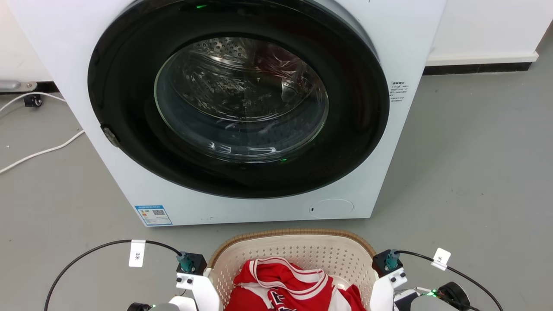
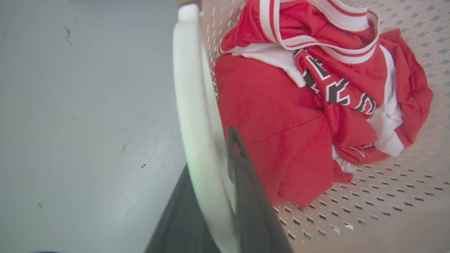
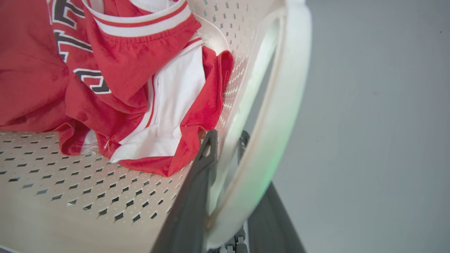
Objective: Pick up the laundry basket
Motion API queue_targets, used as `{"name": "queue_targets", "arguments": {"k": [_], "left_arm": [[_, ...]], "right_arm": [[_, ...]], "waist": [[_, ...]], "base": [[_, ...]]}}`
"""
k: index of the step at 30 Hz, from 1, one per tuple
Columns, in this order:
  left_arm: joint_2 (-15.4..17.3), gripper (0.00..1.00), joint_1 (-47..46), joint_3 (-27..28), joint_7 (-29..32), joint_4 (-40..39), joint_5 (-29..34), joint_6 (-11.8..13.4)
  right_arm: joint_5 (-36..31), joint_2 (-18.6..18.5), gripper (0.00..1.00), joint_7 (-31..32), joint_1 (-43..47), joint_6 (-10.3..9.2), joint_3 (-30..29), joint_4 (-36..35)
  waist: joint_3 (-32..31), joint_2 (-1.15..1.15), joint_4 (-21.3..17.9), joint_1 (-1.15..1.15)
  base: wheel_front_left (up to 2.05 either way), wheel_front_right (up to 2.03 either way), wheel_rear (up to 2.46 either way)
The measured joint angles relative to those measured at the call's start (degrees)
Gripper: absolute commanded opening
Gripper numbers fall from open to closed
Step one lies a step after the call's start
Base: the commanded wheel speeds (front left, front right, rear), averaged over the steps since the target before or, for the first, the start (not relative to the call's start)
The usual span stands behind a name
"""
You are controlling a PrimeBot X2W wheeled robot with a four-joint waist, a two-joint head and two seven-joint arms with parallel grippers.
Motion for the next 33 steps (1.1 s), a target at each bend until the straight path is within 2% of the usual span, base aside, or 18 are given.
{"name": "queue_targets", "arguments": {"k": [33], "left_arm": [[-0.1, 0.00, -0.3, -6.7, -1.3, 1.1, -6.6, 0.0]], "right_arm": [[9.6, -1.0, 0.00, -0.6, -0.7, 0.00, 9.6, 0.7]], "waist": [[-0.9, 0.00, -0.2, 0.01]], "base": [[0.00, 0.00, 0.00]]}}
